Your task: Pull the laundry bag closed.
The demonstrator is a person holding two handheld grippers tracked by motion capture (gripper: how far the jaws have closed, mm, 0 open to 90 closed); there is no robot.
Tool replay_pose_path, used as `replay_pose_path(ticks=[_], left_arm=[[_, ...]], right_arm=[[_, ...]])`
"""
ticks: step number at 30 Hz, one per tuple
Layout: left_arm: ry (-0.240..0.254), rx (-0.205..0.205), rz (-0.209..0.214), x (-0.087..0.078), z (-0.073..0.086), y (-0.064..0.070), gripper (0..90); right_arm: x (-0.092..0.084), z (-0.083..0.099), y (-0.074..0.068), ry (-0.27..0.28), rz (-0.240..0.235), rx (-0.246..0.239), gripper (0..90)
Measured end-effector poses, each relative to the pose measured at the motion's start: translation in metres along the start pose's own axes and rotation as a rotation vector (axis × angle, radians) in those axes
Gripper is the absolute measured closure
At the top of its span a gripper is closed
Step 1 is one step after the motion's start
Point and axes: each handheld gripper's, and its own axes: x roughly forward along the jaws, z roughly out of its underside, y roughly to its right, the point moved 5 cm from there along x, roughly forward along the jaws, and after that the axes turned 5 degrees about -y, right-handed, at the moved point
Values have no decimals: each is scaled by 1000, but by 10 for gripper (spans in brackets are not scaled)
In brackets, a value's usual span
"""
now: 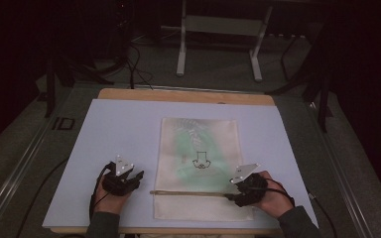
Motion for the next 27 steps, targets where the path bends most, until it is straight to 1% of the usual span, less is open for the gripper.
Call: replay_pose_path(ticks=[8,15,19,21,27], left_arm=[[2,-5,-1,-1,1,-1,542],[4,3,4,-1,0,1,540],[4,3,6,-1,0,1,540],[2,3,9,-1,1,1,540],[3,0,17,-2,1,1,540]], right_arm=[[5,-14,-7,6,-19,-36,434],[8,-26,-11,14,-29,-57,427],[11,-31,-14,17,-34,-80,426],[12,-35,-16,21,-41,-79,428],[16,-44,-21,28,-56,-102,429]])
